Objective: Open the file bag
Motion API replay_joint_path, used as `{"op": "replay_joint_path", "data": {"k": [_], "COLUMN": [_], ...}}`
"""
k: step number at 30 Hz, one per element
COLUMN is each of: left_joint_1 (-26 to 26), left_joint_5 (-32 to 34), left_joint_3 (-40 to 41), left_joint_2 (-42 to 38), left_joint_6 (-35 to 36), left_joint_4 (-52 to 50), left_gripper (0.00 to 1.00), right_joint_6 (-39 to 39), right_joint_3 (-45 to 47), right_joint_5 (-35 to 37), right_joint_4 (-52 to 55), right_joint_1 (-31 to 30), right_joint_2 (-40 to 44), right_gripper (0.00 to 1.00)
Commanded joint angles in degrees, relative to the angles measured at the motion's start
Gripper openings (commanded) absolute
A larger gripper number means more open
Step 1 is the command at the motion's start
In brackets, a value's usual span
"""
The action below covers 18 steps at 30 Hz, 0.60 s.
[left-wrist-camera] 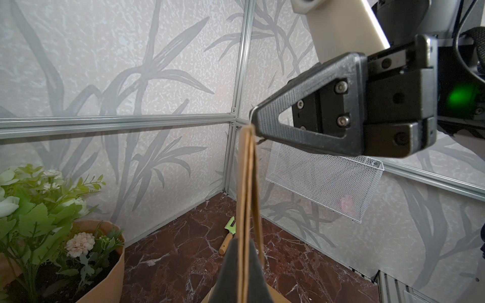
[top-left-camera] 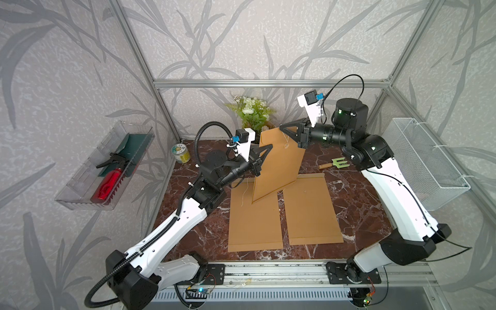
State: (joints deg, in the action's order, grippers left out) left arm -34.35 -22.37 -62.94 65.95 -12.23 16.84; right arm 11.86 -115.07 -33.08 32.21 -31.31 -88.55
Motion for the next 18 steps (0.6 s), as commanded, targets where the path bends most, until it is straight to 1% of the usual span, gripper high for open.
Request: {"op": "replay_joint_path", "data": {"k": [1, 7, 18], "left_joint_1": [0.2, 0.3, 0.3], "left_joint_5": [0.4, 3.3, 5.4], "left_joint_3": [0.4, 1.8, 2.3], "left_joint_2": [0.0, 0.1, 0.8], "left_joint_6": [-0.7, -1.9, -3.5], "left_joint_4": [3.3, 6.1, 8.8], "left_gripper": [0.00, 0.00, 0.00], "right_joint_6": [-1.1, -1.1, -0.3], "right_joint_3": [-2.0, -2.0, -0.5], "right_joint_5": [0.9, 1.5, 1.9], "right_joint_4": [0.7, 0.5, -0.8], "right_joint_1": [-1.0, -2.4, -3.4], "right_joint_2": [-0.4, -0.1, 1.7], "right_gripper": [0.00, 0.00, 0.00]}}
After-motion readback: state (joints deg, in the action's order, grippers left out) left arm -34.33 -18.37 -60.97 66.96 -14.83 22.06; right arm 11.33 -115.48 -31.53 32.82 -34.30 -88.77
